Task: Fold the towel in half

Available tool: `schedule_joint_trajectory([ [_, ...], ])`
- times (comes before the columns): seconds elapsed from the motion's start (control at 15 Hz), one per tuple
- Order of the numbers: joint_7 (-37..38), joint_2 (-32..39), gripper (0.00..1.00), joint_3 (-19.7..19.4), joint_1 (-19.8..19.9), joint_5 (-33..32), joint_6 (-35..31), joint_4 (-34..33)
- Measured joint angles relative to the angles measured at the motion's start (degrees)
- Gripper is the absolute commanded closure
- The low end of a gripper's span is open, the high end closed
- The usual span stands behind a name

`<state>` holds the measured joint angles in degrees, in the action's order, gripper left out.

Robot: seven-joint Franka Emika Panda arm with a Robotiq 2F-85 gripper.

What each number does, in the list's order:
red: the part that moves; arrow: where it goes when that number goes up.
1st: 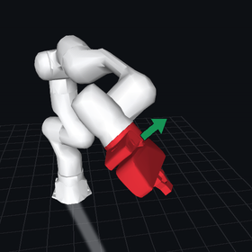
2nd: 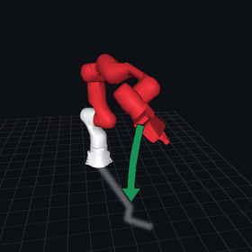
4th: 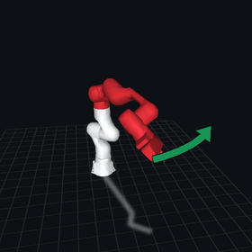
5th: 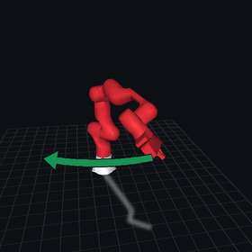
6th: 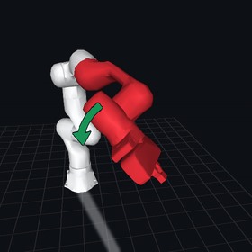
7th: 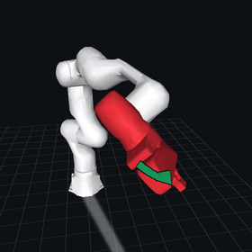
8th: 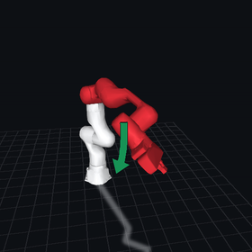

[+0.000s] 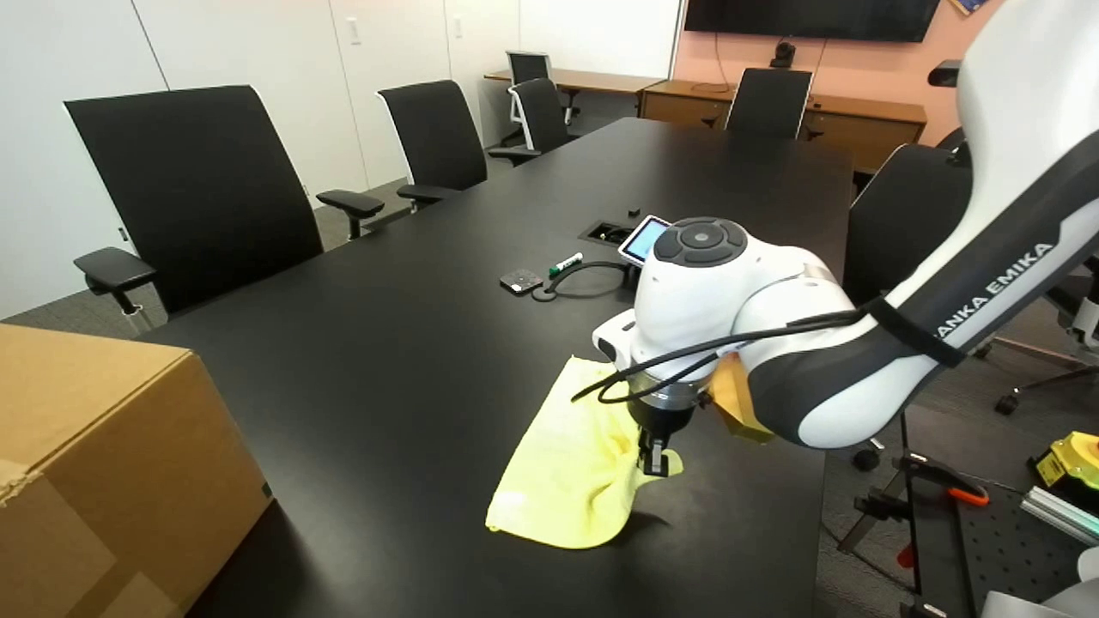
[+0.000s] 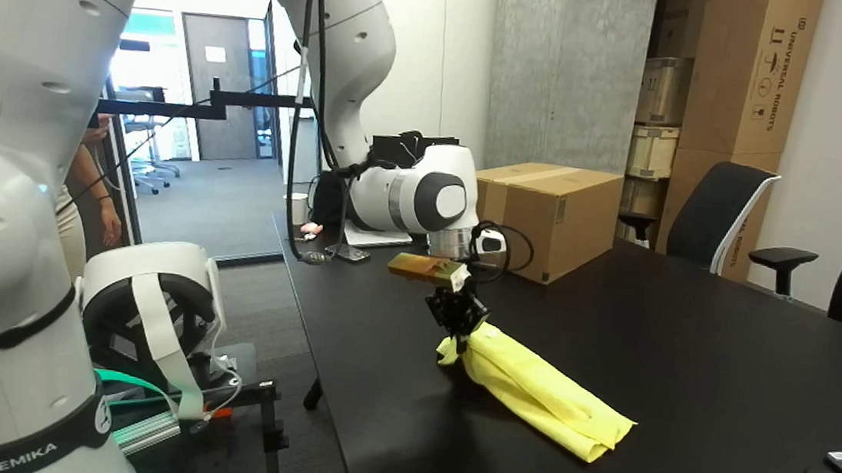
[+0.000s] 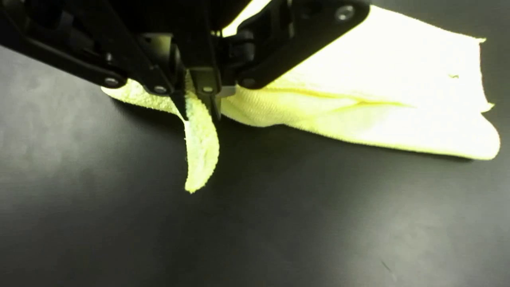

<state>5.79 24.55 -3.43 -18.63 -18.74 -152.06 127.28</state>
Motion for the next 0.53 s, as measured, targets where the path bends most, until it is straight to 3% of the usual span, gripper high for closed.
schedule_joint_trajectory([
  [0.53, -2.74, 4.92, 0.92, 3.48, 1.84, -0.38, -2.61, -8.31],
])
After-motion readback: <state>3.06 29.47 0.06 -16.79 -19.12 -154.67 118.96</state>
